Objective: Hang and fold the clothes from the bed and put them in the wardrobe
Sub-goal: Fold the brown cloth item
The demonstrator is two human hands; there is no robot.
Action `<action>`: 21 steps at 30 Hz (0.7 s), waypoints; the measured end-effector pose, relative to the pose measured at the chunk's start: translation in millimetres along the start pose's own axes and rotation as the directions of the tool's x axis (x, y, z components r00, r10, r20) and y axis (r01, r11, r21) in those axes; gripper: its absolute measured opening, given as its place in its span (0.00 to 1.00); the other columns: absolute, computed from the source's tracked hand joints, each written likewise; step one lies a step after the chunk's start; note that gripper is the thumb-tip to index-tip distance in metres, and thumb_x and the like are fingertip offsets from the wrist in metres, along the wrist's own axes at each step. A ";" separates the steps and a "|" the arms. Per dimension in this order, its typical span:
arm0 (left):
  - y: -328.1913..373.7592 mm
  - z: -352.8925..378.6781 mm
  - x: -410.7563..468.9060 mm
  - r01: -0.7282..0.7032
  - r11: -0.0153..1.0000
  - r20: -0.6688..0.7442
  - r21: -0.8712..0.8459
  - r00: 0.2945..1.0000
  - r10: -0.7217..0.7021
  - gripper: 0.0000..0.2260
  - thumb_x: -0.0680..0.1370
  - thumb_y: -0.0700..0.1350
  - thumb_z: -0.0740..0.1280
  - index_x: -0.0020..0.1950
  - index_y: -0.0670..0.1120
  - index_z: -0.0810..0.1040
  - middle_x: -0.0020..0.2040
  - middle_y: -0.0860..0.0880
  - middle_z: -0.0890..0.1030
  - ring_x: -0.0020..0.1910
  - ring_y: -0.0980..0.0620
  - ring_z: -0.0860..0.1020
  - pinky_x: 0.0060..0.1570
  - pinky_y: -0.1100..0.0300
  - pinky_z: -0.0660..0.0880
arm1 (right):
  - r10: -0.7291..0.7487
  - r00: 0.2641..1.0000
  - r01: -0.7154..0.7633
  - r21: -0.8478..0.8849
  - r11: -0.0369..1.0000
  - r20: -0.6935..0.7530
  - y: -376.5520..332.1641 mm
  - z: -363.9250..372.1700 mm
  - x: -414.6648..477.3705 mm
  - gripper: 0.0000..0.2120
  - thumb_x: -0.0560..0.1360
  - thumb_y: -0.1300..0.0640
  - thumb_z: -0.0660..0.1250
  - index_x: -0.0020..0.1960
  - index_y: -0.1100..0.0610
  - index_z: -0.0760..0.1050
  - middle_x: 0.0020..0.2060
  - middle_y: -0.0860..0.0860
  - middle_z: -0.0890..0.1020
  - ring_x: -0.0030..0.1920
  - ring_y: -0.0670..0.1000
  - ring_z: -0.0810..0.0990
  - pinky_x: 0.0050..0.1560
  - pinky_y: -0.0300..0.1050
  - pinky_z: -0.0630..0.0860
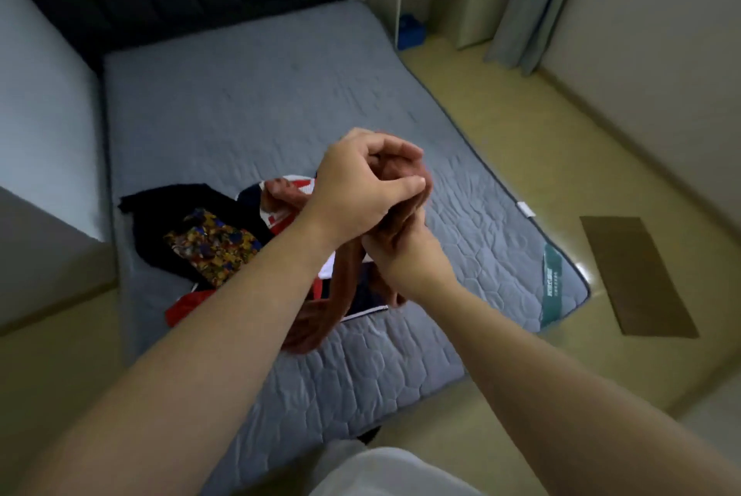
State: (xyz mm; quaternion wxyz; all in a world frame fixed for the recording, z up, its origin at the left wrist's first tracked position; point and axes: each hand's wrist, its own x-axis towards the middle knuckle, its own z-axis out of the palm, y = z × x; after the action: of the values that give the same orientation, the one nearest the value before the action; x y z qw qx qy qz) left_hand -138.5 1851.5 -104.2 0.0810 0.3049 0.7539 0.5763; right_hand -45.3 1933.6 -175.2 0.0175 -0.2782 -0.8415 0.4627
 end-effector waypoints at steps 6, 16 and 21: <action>131.3 -46.1 7.2 -0.238 0.966 -0.117 0.101 0.961 0.249 0.16 0.68 0.41 0.77 0.50 0.58 0.82 0.52 0.51 0.84 0.53 0.52 0.83 0.57 0.50 0.80 | -0.248 0.941 0.255 -0.001 0.967 -0.230 -82.5 -71.9 -22.8 0.08 0.77 0.53 0.60 0.54 0.47 0.61 0.37 0.44 0.75 0.35 0.51 0.76 0.34 0.50 0.73; 255.4 -125.6 16.6 -0.403 0.852 -0.307 0.334 0.808 0.503 0.17 0.73 0.49 0.78 0.59 0.48 0.80 0.52 0.55 0.81 0.54 0.58 0.80 0.56 0.60 0.80 | -0.575 0.671 0.612 -0.089 0.786 -0.468 -197.4 -189.3 -58.1 0.09 0.81 0.47 0.64 0.55 0.50 0.68 0.41 0.42 0.77 0.40 0.45 0.77 0.43 0.50 0.75; 274.9 -149.5 31.7 -0.280 0.784 -0.293 0.554 0.816 0.498 0.16 0.73 0.55 0.77 0.53 0.47 0.78 0.50 0.48 0.80 0.53 0.48 0.77 0.51 0.54 0.75 | -0.800 0.451 0.553 -0.580 0.598 -0.395 -225.4 -242.9 -71.7 0.11 0.81 0.45 0.63 0.59 0.50 0.73 0.45 0.51 0.78 0.42 0.59 0.78 0.42 0.48 0.72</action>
State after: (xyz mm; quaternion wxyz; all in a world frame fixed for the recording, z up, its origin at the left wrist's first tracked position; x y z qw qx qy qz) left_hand -134.0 1787.7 203.7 -0.2881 0.3348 0.7909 0.4235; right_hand -16.9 1991.7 157.5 0.4283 -0.0444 -0.8935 0.1276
